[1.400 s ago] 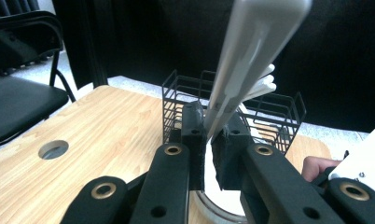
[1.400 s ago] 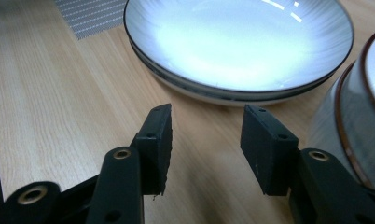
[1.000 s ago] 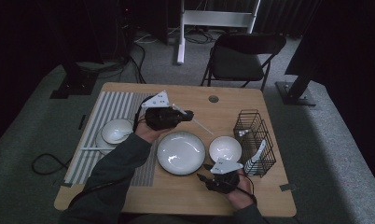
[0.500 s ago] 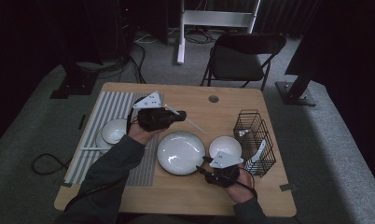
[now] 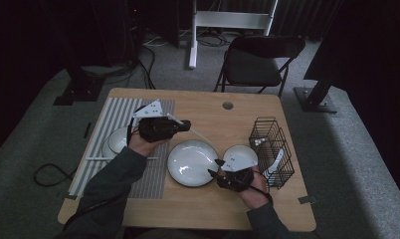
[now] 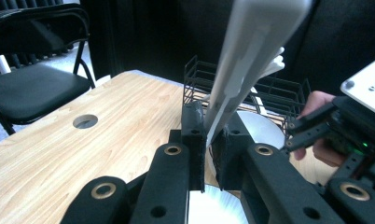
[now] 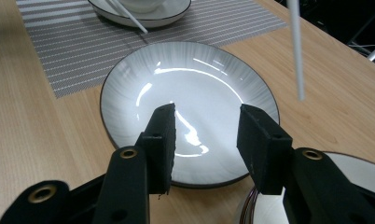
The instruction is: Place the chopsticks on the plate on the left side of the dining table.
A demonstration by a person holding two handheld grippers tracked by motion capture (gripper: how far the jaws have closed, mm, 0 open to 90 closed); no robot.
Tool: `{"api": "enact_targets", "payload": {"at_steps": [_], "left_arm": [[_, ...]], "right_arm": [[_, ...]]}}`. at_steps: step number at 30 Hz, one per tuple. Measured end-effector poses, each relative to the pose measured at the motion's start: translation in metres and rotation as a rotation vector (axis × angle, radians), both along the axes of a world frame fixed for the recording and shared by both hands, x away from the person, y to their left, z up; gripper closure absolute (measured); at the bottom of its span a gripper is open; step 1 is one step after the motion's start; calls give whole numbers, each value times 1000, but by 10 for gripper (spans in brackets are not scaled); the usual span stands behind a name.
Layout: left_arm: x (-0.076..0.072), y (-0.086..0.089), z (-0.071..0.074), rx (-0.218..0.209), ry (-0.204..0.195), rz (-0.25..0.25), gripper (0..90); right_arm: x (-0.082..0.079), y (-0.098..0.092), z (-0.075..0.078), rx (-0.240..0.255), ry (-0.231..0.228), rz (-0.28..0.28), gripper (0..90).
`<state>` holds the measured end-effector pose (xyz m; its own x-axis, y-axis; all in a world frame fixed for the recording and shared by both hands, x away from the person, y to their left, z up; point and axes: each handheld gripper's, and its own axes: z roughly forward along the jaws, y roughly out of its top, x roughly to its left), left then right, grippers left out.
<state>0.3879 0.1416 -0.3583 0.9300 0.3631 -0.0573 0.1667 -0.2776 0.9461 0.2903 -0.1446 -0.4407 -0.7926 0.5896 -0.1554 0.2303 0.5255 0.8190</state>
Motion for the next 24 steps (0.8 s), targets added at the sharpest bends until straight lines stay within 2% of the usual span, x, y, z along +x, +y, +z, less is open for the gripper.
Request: {"api": "enact_targets", "payload": {"at_steps": [9, 17, 24], "left_arm": [[-3, 10, -4, 21, 5, -13, 846], [-5, 14, -5, 21, 6, -16, 846], [-7, 22, -4, 26, 5, -45, 846]], "right_arm": [[8, 3, 3, -7, -7, 9, 569], [11, 7, 5, -6, -9, 17, 571], [15, 13, 7, -9, -11, 29, 575]]}}
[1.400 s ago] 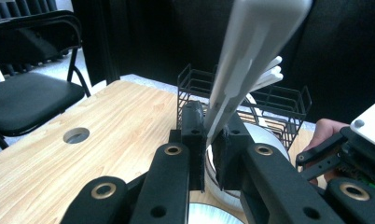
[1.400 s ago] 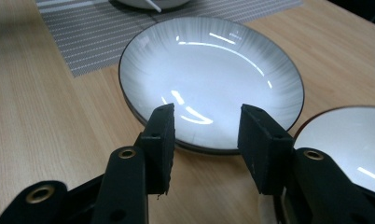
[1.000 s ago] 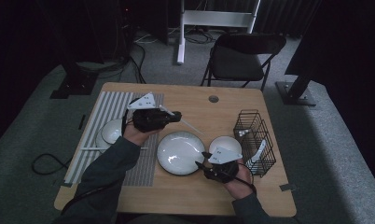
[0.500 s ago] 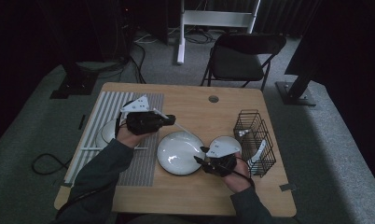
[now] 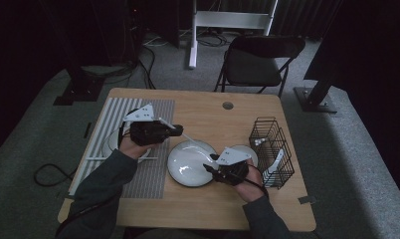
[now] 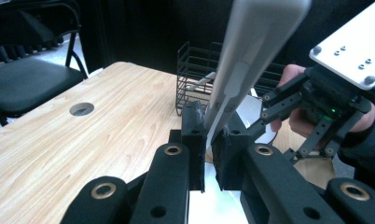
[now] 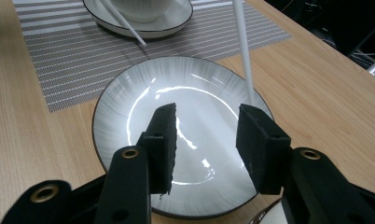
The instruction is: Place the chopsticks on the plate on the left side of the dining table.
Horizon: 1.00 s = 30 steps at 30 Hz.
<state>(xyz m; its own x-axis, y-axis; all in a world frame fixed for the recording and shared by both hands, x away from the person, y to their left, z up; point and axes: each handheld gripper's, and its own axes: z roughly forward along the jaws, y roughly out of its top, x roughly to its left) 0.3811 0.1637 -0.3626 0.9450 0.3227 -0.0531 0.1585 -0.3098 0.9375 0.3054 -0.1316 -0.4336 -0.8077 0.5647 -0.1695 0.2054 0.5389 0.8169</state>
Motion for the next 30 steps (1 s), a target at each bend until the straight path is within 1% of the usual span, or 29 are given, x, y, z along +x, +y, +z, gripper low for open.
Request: {"api": "enact_targets", "payload": {"at_steps": [7, 12, 22, 25, 30], "left_arm": [[-3, 6, 0, 3, 2, 0, 846], [-5, 13, 0, -4, 6, 3, 846], [-12, 23, -3, -3, 13, 2, 846], [-15, 26, -4, -10, 16, 3, 847], [-19, 30, -4, -17, 15, -3, 846]], "right_arm": [[3, 5, 0, -4, 2, 11, 579], [5, 8, 0, -6, 0, 17, 583], [9, 18, -2, -19, -3, 33, 625], [12, 23, -2, -32, -7, 41, 641], [16, 32, 1, -39, -15, 56, 666]]}}
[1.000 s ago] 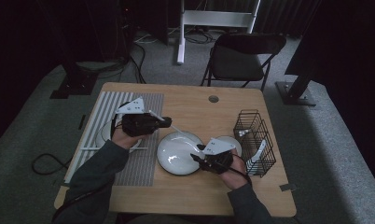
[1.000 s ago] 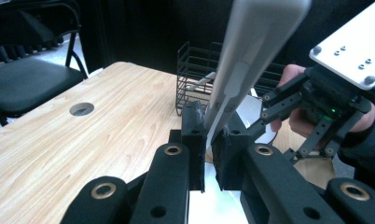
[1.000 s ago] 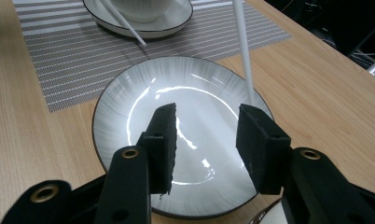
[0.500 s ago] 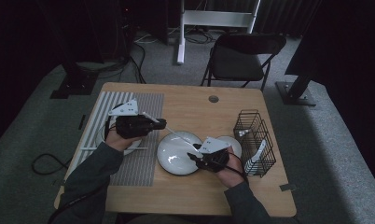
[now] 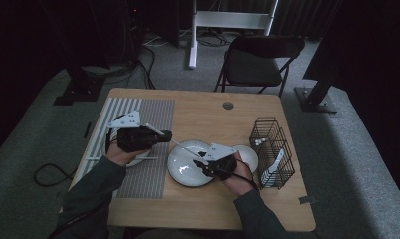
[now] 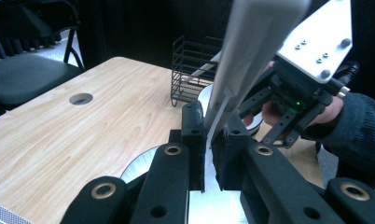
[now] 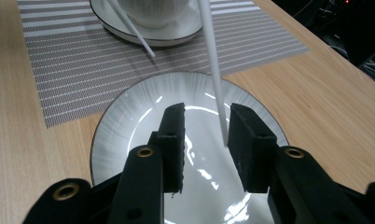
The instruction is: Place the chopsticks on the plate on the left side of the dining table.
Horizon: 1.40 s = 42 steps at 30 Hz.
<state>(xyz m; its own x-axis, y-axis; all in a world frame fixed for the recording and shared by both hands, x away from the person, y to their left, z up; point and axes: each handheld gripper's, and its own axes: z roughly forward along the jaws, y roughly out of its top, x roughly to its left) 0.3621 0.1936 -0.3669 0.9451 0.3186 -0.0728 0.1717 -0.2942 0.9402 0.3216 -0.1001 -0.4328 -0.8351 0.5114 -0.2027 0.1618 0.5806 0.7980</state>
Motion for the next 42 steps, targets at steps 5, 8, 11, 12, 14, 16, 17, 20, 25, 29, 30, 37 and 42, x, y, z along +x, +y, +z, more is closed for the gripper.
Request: {"api": "enact_targets", "payload": {"at_steps": [5, 8, 11, 12, 14, 16, 17, 20, 25, 29, 30, 37, 42], "left_arm": [[-4, 1, -1, 0, 0, -6, 846], [-7, 3, -1, 1, 0, -10, 846], [-9, 6, -2, -10, 6, -15, 846], [-9, 7, -2, -14, 7, -17, 846], [-10, 8, -2, -14, 6, -17, 846], [-10, 9, -2, -17, 6, -19, 846], [-11, 10, -2, -28, 10, -21, 846], [-11, 10, -2, -31, 11, -23, 846], [-10, 11, -2, -29, 9, -20, 839], [-9, 10, -1, -28, -3, 16, 772], [-8, 10, -1, -24, -5, 27, 752], [-8, 12, -5, -19, -19, 78, 690], [-10, 18, -9, -29, -24, 120, 689]], "right_arm": [[5, 6, 0, -4, 2, 16, 688], [6, 10, -2, -8, 8, 23, 699], [10, 15, -4, -22, 5, 28, 716], [10, 16, -5, -24, 4, 30, 720], [11, 17, -5, -25, 8, 30, 725], [13, 20, -7, -28, 9, 37, 742], [14, 23, -8, -32, 10, 43, 764], [14, 25, -9, -40, 10, 46, 798], [13, 28, -11, -59, -7, 62, 838], [10, 27, -10, -53, -22, 77, 856], [10, 27, -10, -53, -25, 80, 860], [7, 22, -7, -46, -33, 80, 865], [7, 20, -7, -48, -33, 74, 865]]}}
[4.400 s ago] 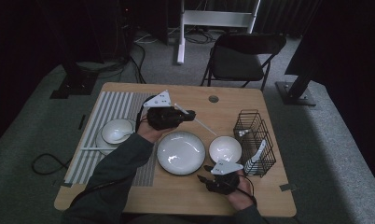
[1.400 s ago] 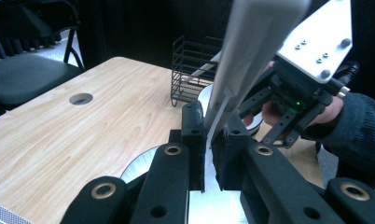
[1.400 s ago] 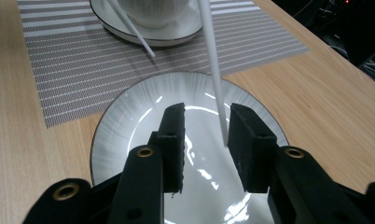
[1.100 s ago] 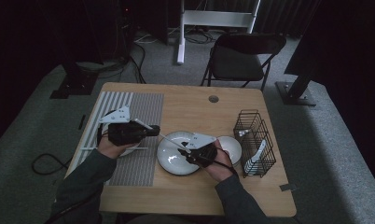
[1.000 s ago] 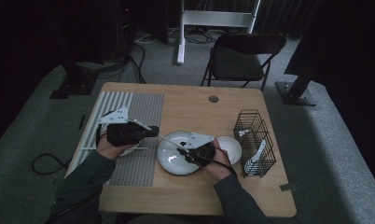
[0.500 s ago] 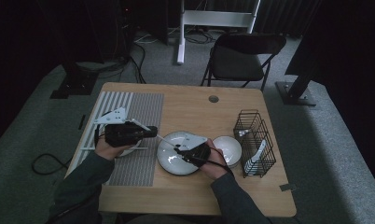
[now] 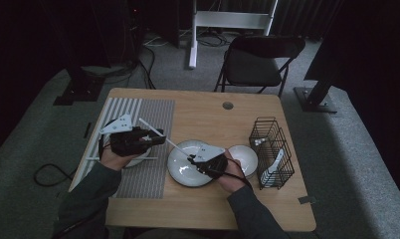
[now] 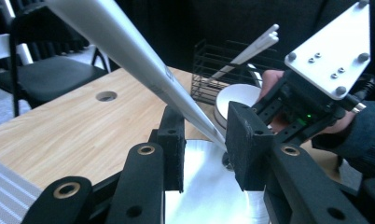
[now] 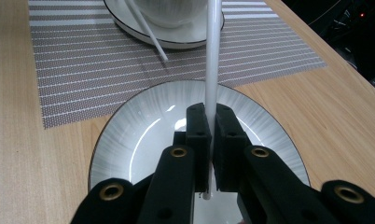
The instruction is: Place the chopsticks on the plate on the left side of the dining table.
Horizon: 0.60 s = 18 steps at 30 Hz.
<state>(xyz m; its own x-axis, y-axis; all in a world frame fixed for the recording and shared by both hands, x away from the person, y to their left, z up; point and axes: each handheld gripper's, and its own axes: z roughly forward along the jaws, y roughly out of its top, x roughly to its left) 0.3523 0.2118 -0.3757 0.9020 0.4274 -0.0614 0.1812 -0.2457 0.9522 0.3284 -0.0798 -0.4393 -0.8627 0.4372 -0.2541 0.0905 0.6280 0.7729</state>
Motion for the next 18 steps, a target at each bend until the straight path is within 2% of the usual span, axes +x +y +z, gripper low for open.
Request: {"api": "enact_targets", "payload": {"at_steps": [7, 18], "left_arm": [[-7, 7, -4, 18, -21, 64, 697], [-13, 10, -3, -12, -38, 80, 724]], "right_arm": [[1, 0, -1, -5, 7, -26, 865], [2, 2, -1, -18, 20, -48, 867]]}}
